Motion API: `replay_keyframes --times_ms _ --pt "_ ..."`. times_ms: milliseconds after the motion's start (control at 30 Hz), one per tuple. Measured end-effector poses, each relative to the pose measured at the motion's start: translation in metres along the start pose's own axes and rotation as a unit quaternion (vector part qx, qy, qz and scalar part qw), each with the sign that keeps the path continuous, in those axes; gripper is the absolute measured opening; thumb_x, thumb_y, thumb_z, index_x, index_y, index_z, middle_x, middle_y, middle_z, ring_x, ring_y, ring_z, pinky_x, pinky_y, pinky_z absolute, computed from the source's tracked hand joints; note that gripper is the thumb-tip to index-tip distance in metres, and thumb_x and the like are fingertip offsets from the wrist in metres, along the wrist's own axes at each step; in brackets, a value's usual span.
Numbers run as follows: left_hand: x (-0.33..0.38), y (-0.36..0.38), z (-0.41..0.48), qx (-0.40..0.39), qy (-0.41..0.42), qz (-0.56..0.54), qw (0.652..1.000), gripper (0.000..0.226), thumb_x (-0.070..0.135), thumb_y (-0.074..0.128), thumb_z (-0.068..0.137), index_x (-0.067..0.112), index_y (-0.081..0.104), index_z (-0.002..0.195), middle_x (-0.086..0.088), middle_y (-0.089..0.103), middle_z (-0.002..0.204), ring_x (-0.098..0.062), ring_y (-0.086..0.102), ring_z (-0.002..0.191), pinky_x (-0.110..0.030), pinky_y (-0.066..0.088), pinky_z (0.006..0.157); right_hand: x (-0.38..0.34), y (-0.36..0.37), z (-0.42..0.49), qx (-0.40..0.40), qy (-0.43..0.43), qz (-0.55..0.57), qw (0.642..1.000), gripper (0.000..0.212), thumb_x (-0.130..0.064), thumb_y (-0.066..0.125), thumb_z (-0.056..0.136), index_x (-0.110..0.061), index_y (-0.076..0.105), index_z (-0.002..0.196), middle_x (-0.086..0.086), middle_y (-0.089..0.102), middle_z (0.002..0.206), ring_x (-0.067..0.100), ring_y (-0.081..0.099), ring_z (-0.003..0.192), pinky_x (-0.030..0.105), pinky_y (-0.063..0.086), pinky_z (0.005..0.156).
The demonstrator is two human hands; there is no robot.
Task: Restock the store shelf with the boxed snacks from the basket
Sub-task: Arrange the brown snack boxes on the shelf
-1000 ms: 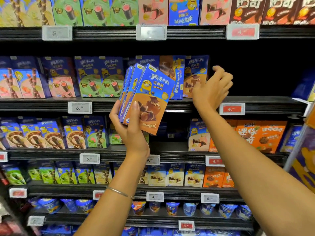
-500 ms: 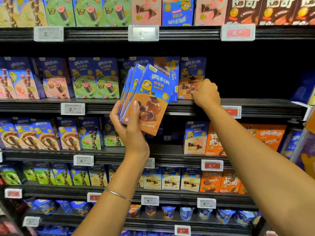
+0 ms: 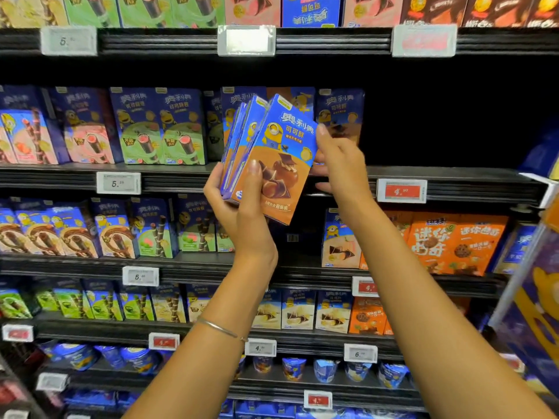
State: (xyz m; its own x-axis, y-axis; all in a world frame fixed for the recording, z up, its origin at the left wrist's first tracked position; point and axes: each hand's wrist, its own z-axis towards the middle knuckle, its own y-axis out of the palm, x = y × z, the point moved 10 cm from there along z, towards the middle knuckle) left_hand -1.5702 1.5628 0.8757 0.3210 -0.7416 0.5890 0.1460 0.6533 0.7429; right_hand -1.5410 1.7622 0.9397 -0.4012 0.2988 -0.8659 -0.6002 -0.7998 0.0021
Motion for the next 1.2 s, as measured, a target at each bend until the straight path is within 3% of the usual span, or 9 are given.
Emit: replay_keyframes --times_ms 133,233,333,433,600,700,867,1033,1200 --pt "-0.001 0.008 -0.005 -0.027 -0.010 0.011 1.000 0.061 0.041 0.071 0.088 0.021 0.046 0.140 -0.005 0.064 0.138 -0.018 0.069 0.122 -0.035 0.060 0.095 0.018 0.056 -0.044 -0.183 0.111 0.128 0.968 0.039 -0.056 0.063 0.092 -0.028 0.068 0.119 -0.003 0.077 0.111 0.018 0.074 0.101 0.043 0.060 0.086" --pt "-0.006 0.001 0.001 -0.044 -0.080 -0.062 0.994 0.072 0.055 0.060 0.096 0.010 0.042 0.149 -0.018 0.060 0.146 -0.033 0.064 0.131 -0.055 0.054 0.107 0.019 0.046 -0.046 -0.143 0.115 0.144 0.972 0.039 -0.049 0.065 0.093 -0.021 0.068 0.120 0.001 0.077 0.110 0.021 0.075 0.100 0.041 0.060 0.084" --pt "-0.015 -0.017 0.012 -0.009 -0.126 -0.061 0.990 0.055 0.031 0.074 0.097 0.018 0.048 0.145 -0.014 0.062 0.145 -0.035 0.068 0.124 -0.064 0.055 0.101 0.020 0.044 -0.049 -0.145 0.120 0.136 0.973 0.042 -0.047 0.069 0.089 -0.019 0.068 0.120 0.004 0.077 0.111 0.023 0.075 0.099 0.035 0.060 0.077" --pt "-0.018 -0.027 0.020 0.000 -0.114 -0.048 0.992 0.056 0.011 0.077 0.094 0.027 0.050 0.140 -0.007 0.067 0.138 -0.029 0.072 0.118 -0.063 0.058 0.097 0.019 0.036 -0.045 -0.125 0.109 0.145 0.976 0.043 -0.046 0.072 0.088 -0.018 0.067 0.121 0.006 0.076 0.113 0.024 0.075 0.100 0.036 0.061 0.074" --pt "-0.022 -0.027 0.019 -0.015 -0.124 -0.039 0.991 0.053 0.019 0.075 0.097 0.032 0.049 0.141 -0.001 0.068 0.137 -0.031 0.072 0.118 -0.041 0.063 0.074 0.007 -0.036 -0.013 0.056 0.051 0.078 0.994 0.041 -0.034 0.074 0.090 -0.008 0.064 0.121 0.006 0.077 0.105 0.022 0.076 0.092 0.041 0.062 0.077" --pt "-0.023 -0.020 0.014 -0.017 -0.121 -0.047 0.991 0.052 0.020 0.075 0.097 0.032 0.049 0.141 -0.002 0.068 0.137 -0.033 0.071 0.120 -0.043 0.063 0.077 0.002 -0.071 0.012 0.139 0.027 0.010 0.990 0.050 -0.037 0.073 0.091 -0.008 0.055 0.127 0.002 0.074 0.111 0.013 0.076 0.089 0.035 0.063 0.076" --pt "-0.025 -0.009 0.010 0.006 -0.106 -0.060 0.993 0.048 0.022 0.074 0.098 0.032 0.051 0.139 -0.005 0.068 0.138 -0.034 0.070 0.121 -0.042 0.062 0.077 -0.002 -0.068 0.055 0.123 0.003 0.006 0.992 0.048 -0.036 0.073 0.091 -0.015 0.046 0.125 -0.002 0.069 0.114 0.008 0.075 0.089 0.028 0.063 0.072" --pt "-0.026 -0.006 0.010 0.035 -0.068 -0.083 0.994 0.045 0.021 0.074 0.097 0.030 0.054 0.136 -0.004 0.070 0.136 -0.029 0.072 0.119 -0.043 0.062 0.076 0.016 -0.057 0.082 0.106 -0.011 -0.043 0.993 0.047 -0.037 0.071 0.092 -0.019 0.039 0.123 0.000 0.064 0.116 0.013 0.070 0.098 0.042 0.061 0.086" --pt "-0.025 -0.007 0.009 0.045 -0.043 -0.075 0.995 0.049 0.020 0.073 0.097 0.029 0.053 0.140 -0.003 0.071 0.133 -0.024 0.075 0.112 -0.048 0.062 0.081 0.021 -0.056 0.089 0.121 -0.055 -0.232 0.963 0.068 -0.057 0.065 0.087 -0.018 0.039 0.137 0.010 0.038 0.137 0.027 0.039 0.127 0.035 0.040 0.092"
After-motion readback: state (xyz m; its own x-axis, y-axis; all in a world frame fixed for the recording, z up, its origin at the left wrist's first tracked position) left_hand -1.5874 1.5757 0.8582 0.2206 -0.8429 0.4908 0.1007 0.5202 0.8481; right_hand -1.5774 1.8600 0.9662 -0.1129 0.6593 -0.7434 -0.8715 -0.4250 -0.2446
